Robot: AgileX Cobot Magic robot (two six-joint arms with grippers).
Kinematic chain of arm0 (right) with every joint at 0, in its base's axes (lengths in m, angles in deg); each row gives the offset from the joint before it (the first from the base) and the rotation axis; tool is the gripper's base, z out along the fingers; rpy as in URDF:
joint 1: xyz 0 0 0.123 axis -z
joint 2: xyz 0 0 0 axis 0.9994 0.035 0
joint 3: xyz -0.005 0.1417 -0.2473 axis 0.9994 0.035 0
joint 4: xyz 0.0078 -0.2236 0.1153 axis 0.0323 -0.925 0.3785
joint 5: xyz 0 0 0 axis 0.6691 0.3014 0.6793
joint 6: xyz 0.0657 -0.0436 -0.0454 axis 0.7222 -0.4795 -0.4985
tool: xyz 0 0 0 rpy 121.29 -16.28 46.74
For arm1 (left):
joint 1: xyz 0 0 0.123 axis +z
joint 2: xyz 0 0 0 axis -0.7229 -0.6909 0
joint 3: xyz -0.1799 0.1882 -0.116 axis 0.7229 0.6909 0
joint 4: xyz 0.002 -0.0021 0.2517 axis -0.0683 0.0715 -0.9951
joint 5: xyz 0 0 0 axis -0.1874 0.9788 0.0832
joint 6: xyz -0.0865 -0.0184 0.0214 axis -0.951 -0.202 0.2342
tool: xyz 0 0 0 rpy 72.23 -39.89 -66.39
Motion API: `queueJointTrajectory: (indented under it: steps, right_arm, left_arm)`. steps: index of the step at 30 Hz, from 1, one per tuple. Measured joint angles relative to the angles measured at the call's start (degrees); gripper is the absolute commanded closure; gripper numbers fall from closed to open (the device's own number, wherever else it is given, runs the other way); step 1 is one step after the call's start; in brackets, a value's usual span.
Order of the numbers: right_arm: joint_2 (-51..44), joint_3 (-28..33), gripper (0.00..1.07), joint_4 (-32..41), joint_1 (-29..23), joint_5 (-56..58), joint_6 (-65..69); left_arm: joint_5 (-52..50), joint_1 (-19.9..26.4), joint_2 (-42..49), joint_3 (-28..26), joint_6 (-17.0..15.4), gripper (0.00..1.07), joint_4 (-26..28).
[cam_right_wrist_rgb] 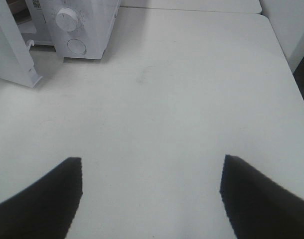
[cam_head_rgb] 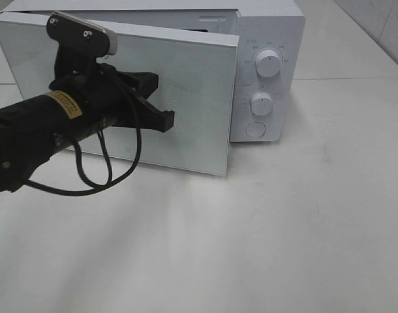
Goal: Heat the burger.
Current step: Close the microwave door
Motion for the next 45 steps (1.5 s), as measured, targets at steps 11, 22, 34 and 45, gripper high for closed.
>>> queueJointTrajectory:
  steps: [11, 22, 34, 45]
  right_arm:
    - [0.00, 0.00, 0.31, 0.00, 0.00, 0.00, 0.00]
    - [0.00, 0.00, 0.31, 0.00, 0.00, 0.00, 0.00]
    - [0.00, 0.00, 0.31, 0.00, 0.00, 0.00, 0.00]
    - [0.00, 0.00, 0.31, 0.00, 0.00, 0.00, 0.00]
  left_arm:
    - [5.84, -1.60, -6.76, -13.75, 4.98, 1.07, 10.08]
    - [12.55, -2.75, -11.80, -22.92, 8.77, 1.07, 11.69]
    - [18.51, -2.92, -14.15, -27.44, 13.24, 1.07, 15.76]
    - [31.63, -2.06, -10.43, -28.19, 13.41, 1.07, 18.51]
